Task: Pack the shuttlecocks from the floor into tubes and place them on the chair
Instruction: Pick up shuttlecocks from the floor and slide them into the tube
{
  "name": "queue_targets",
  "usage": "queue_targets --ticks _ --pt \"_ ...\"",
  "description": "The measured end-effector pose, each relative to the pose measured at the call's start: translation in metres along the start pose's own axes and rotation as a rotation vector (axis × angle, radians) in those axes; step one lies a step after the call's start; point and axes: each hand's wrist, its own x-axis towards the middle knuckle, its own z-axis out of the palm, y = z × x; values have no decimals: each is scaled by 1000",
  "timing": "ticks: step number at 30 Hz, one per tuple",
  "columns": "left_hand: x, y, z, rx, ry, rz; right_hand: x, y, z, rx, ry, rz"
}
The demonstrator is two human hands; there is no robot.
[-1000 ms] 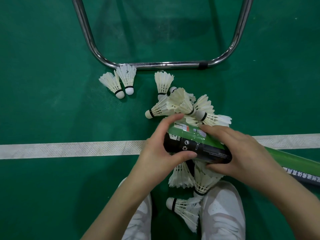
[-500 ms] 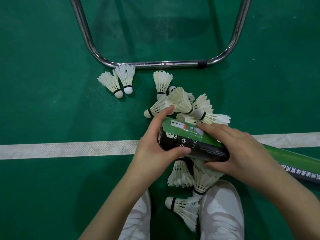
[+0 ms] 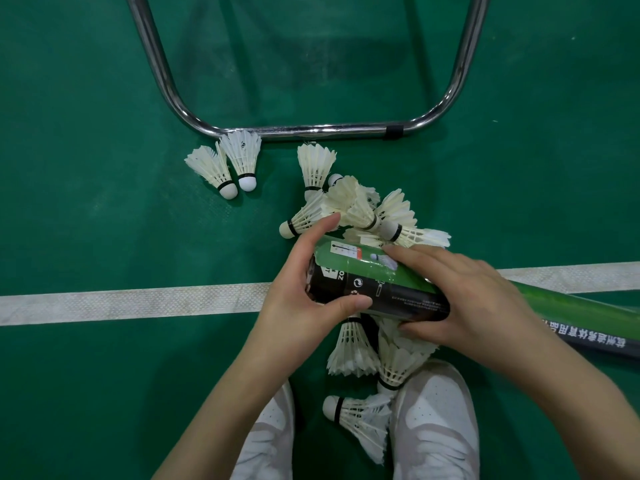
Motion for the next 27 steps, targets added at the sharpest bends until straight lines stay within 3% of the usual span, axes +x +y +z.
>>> queue_targets --ticks 7,18,27 --pt "2 -4 -6 68 113 33 -8 22 -4 -8 65 70" --pt "5 -8 23 92 53 32 -49 80 -20 1 215 261" --pt "5 -11 26 141 38 15 -67 104 9 -45 81 383"
